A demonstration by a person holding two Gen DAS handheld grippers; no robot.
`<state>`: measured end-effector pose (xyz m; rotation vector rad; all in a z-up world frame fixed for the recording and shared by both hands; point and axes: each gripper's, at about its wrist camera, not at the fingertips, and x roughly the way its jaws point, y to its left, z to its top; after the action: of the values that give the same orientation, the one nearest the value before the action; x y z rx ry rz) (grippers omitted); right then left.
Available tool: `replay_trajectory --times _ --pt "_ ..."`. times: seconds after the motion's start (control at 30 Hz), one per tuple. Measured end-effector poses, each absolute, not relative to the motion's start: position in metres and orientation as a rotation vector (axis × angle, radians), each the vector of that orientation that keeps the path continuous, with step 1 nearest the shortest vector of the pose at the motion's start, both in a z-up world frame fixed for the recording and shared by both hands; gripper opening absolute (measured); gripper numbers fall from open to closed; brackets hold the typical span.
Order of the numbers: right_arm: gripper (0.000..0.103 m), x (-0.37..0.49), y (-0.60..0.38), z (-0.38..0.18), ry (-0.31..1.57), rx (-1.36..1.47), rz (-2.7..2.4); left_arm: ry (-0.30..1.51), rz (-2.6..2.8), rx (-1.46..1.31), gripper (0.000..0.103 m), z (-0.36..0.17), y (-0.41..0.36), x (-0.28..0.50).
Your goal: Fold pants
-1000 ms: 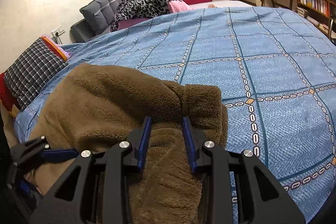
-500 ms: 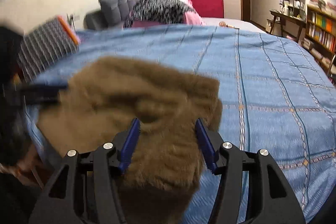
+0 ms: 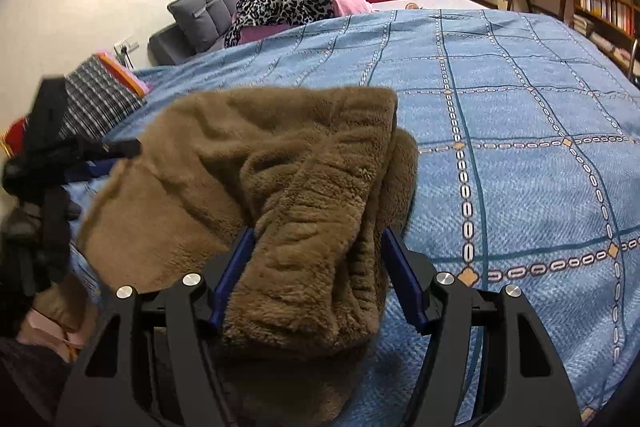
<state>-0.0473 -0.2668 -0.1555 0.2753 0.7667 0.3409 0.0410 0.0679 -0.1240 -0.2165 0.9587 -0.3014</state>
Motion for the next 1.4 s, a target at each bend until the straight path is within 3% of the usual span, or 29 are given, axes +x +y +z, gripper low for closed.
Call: replay_trajectory --times 0.2,0.53,1.23,1.3,1.4 --pt "0.073 -0.029 -0.289 -0.151 0.797 0.463 0.315 0.971 -0.328 -0.220 0.096 -0.124 0.068 0.048" --pt "0.089 -0.008 -0.299 -0.182 0.918 0.629 0.322 1.058 -0.418 -0.309 0.096 -0.143 0.076 0.068" --pt "0.090 0.018 -0.289 -0.190 1.002 0.651 0.423 1.195 -0.542 -0.408 0.095 -0.161 0.082 0.082" --pt "0.088 0.018 -0.287 -0.189 1.003 0.638 0.418 1.190 -0.539 -0.384 0.094 -0.160 0.079 0.080" --pt "0.080 0.017 -0.284 -0.190 1.004 0.638 0.425 1.194 -0.557 -0.405 0.081 -0.164 0.076 0.080"
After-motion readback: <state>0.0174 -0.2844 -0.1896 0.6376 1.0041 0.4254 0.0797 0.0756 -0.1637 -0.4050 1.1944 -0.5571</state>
